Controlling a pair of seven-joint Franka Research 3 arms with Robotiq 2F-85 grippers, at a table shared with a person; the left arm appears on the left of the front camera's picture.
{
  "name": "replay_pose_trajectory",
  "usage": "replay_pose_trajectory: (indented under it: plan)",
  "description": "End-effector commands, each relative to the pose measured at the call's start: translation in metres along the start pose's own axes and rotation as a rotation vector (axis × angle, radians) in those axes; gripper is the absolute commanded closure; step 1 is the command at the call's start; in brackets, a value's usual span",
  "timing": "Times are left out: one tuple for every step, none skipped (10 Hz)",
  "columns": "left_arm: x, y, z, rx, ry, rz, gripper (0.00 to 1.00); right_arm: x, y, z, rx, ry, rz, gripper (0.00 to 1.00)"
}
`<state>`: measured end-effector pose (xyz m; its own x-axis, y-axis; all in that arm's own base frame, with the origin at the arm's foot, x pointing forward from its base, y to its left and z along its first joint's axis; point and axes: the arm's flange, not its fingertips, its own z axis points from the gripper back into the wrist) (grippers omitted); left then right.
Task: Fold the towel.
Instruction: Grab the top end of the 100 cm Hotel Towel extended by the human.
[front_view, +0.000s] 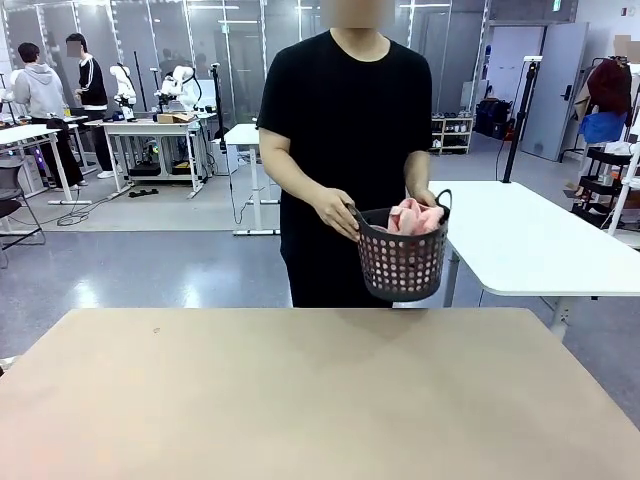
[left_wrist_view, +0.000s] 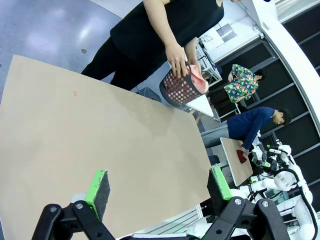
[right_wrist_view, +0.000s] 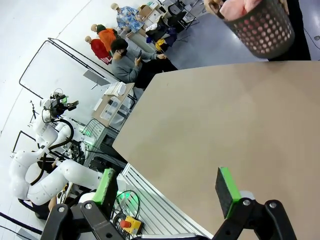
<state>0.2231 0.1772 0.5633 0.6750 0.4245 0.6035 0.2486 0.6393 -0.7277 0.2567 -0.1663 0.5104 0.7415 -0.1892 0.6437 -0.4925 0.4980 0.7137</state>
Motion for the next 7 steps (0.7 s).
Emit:
replay_pose_trajectory:
  plan:
    - [0.0022, 0.0016, -0.0002, -0.008, 0.003, -0.015, 0.00, 0.0019, -0.0001, 0.0011, 0.009, -0.014, 0.022, 0.00]
    - [0.0022, 0.0016, -0.0002, -0.008, 0.003, -0.015, 0.00, 0.0019, -0.0001, 0.0011, 0.009, -0.014, 0.022, 0.00]
    - [0.0022, 0.0016, -0.0002, -0.008, 0.003, -0.015, 0.00, 0.0019, -0.0001, 0.0011, 0.009, -0.014, 0.022, 0.00]
    - [0.0022, 0.0016, -0.0002, -0.008, 0.003, -0.015, 0.00, 0.0019, -0.0001, 0.0011, 0.009, -0.014, 0.022, 0.00]
    - [0.0022, 0.0016, -0.0002, -0.008, 0.003, -0.015, 0.00, 0.0019, -0.0001, 0.0011, 0.009, -0.014, 0.022, 0.00]
    - [0.0022, 0.0016, -0.0002, -0.008, 0.003, -0.015, 0.00, 0.0019, -0.0001, 0.0011, 0.009, -0.014, 0.022, 0.00]
    - [0.0022, 0.0016, -0.0002, -0.008, 0.003, -0.015, 0.00, 0.0019, -0.0001, 0.0011, 0.009, -0.014, 0.022, 0.00]
